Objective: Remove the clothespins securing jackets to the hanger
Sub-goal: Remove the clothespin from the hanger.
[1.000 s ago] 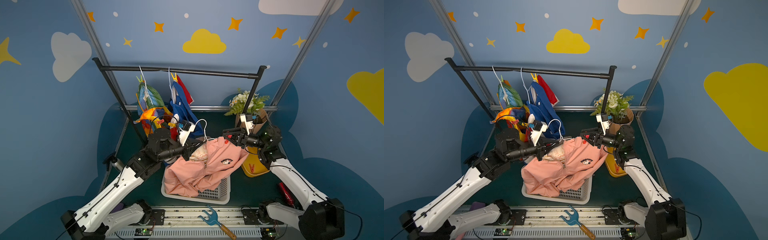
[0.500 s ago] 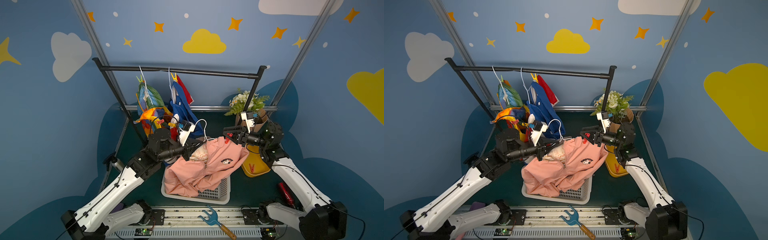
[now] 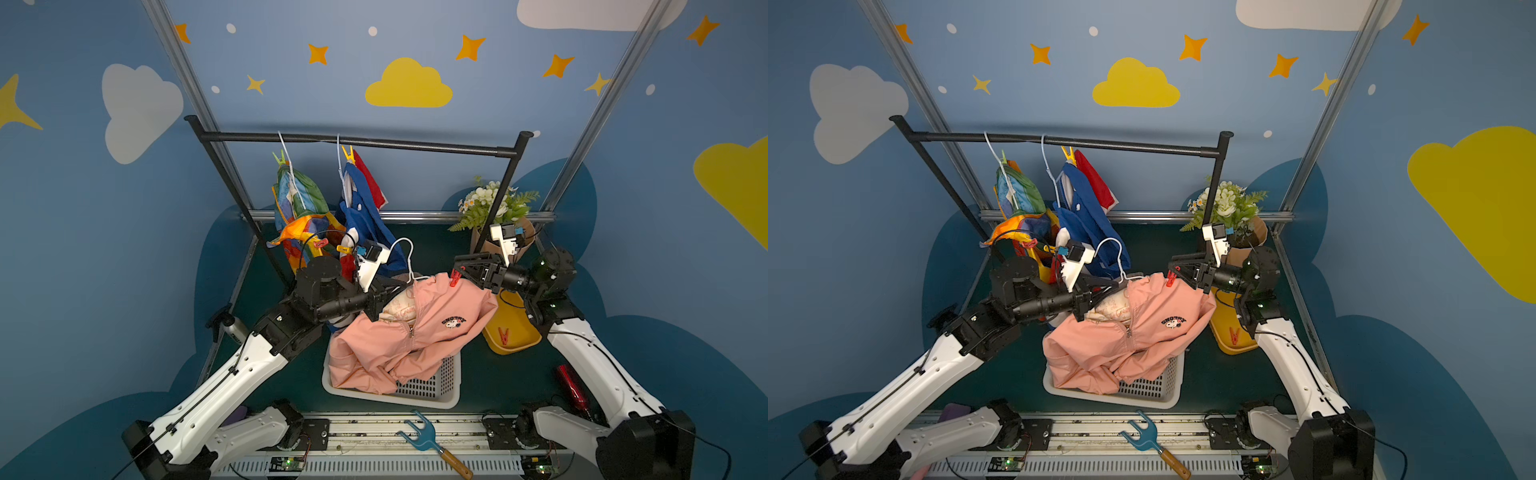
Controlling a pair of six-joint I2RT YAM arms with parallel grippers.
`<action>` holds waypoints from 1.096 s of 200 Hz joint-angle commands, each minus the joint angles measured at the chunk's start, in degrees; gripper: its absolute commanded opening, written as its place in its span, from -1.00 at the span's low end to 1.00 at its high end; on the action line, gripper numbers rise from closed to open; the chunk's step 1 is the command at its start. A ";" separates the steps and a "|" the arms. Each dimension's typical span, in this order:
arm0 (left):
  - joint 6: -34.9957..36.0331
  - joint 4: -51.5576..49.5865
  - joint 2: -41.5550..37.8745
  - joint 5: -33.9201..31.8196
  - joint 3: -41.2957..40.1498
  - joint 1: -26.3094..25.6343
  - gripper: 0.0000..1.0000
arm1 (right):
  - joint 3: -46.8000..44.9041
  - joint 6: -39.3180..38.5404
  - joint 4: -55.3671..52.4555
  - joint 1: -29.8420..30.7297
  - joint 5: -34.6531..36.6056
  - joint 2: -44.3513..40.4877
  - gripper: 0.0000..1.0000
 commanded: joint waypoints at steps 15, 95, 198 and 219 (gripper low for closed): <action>-1.50 4.00 -0.71 0.98 0.00 0.58 -0.93 | -2.34 2.61 5.50 -1.23 -2.97 -0.68 -0.07; -2.75 4.73 0.08 1.95 0.06 0.95 -0.93 | -2.68 8.74 15.83 -1.55 -4.06 3.13 -0.24; -3.39 5.64 0.06 1.60 -0.09 0.99 -0.93 | -3.27 11.56 15.81 0.45 -4.94 3.22 -0.22; -3.24 5.46 -0.22 1.51 -0.09 1.03 -0.93 | -3.63 8.15 9.78 0.43 -4.41 1.48 -0.18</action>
